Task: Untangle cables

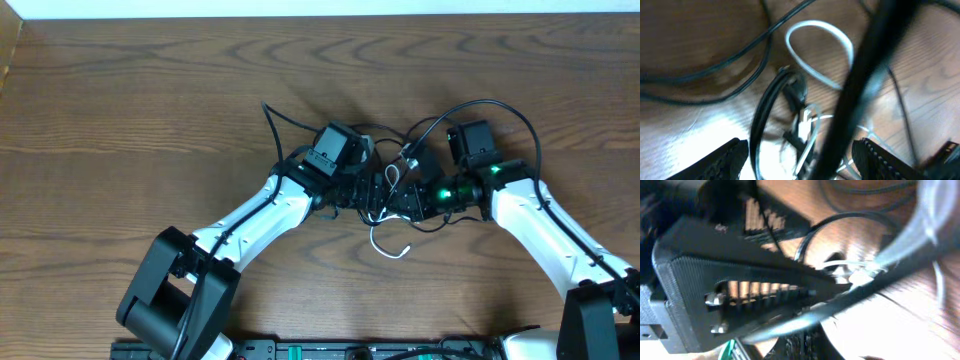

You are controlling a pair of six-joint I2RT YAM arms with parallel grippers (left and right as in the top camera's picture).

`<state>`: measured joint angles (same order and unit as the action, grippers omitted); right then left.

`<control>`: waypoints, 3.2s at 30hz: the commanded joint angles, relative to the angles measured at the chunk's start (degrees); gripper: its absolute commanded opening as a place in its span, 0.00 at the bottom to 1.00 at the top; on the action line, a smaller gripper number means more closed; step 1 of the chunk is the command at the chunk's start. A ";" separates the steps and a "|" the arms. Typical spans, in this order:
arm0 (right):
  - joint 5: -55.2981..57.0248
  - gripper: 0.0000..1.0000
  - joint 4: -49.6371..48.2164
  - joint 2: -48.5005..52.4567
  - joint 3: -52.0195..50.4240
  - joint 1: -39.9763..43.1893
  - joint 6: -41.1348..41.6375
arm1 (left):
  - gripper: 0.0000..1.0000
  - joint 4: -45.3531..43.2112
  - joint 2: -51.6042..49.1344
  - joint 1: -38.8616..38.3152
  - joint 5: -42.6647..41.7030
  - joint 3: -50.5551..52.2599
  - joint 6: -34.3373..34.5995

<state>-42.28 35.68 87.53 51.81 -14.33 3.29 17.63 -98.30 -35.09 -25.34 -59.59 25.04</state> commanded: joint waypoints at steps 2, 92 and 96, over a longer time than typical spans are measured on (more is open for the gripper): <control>2.80 0.01 -0.42 0.11 1.07 2.34 1.53 | 0.71 1.62 -0.57 -0.20 1.44 0.28 -1.20; 50.93 0.01 3.52 0.11 2.91 43.04 27.50 | 0.07 4.61 20.52 22.47 -1.25 -2.05 -1.81; 49.07 0.01 3.43 0.11 2.91 45.62 27.56 | 0.07 4.09 21.81 22.91 -3.04 -2.05 -0.26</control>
<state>3.40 39.62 87.64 53.43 28.69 29.36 22.15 -78.02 -14.04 -30.20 -60.18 23.22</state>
